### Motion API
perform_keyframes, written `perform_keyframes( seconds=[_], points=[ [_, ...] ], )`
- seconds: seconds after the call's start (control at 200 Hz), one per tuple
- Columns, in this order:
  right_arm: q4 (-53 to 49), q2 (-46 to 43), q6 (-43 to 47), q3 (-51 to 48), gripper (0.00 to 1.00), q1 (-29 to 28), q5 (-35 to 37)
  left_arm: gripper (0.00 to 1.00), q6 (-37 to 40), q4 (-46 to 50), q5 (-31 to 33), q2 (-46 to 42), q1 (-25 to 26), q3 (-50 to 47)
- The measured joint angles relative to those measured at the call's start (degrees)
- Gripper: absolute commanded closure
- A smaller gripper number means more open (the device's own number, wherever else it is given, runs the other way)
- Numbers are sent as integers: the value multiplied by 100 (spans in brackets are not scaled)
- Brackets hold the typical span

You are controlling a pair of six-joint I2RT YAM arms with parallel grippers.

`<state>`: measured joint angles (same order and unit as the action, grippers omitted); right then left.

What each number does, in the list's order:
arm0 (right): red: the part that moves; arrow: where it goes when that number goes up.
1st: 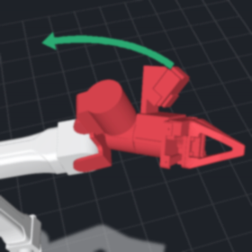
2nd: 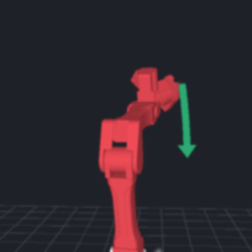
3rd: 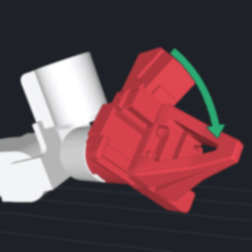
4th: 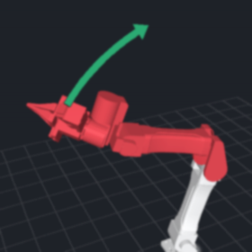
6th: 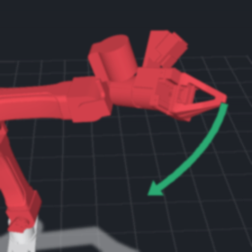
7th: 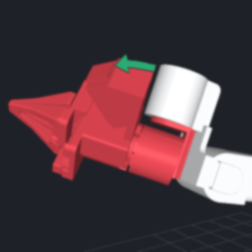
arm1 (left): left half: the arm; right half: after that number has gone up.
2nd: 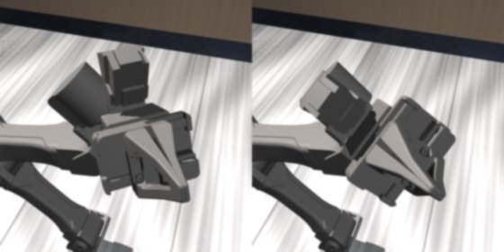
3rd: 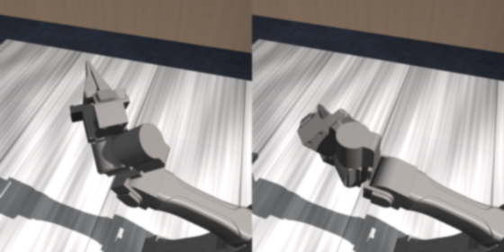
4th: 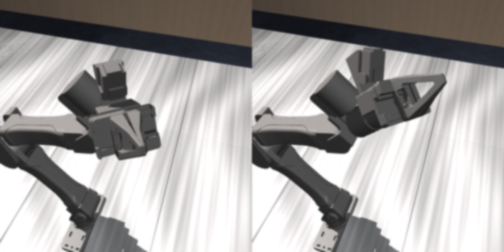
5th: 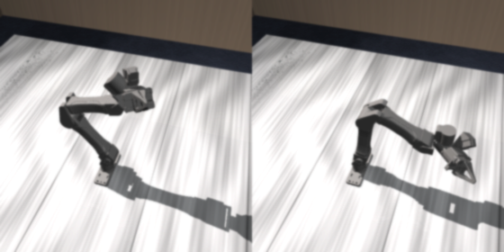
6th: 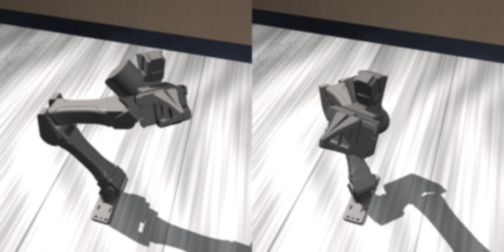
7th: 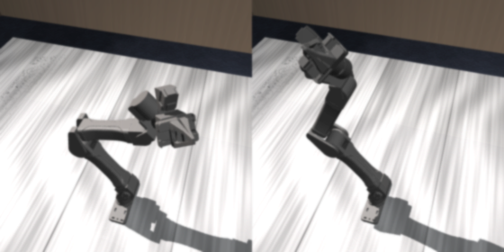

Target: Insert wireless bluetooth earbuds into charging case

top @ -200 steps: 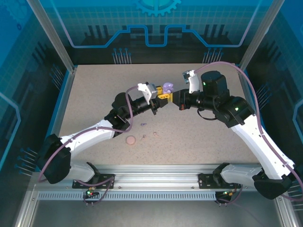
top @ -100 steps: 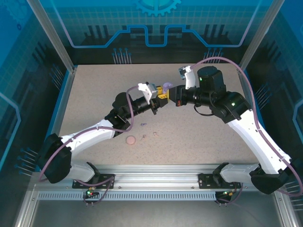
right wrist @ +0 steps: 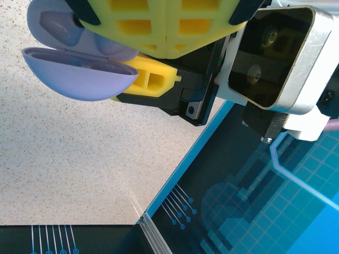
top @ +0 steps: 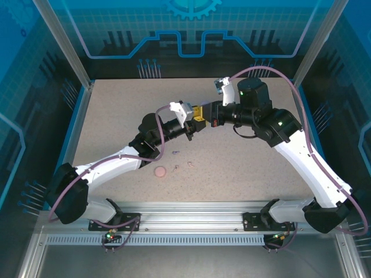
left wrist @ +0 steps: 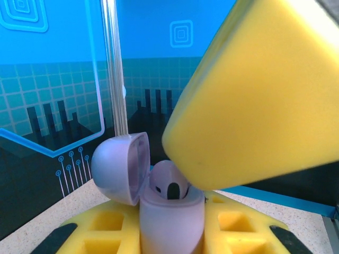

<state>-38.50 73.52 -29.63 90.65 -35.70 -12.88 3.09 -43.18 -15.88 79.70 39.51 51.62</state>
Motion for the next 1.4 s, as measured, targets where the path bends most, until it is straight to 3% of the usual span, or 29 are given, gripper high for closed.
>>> perform_keyframes(
  seconds=[0.435, 0.535, 0.64, 0.86, 1.121, 1.401],
  points=[
    [83, -173, -22, 173, 89, 63, 295, 100, -13, -7, 0, 2, 4, 0],
    [63, -426, -31, 170, 81, 186, 498, 100, 2, -52, 4, 2, 4, -7],
    [26, -745, -17, 103, 61, 376, 713, 100, 42, -111, 68, -15, 4, -83],
    [-11, -1049, -157, -763, 42, 688, 979, 100, 199, -66, 341, -254, -70, -354],
    [42, -229, -164, -1786, 38, 728, 955, 100, 245, -52, 671, -885, -614, -612],
    [472, 1685, 376, -1746, 37, 444, 472, 100, 243, 68, 992, -1294, -968, -743]
  ],
)
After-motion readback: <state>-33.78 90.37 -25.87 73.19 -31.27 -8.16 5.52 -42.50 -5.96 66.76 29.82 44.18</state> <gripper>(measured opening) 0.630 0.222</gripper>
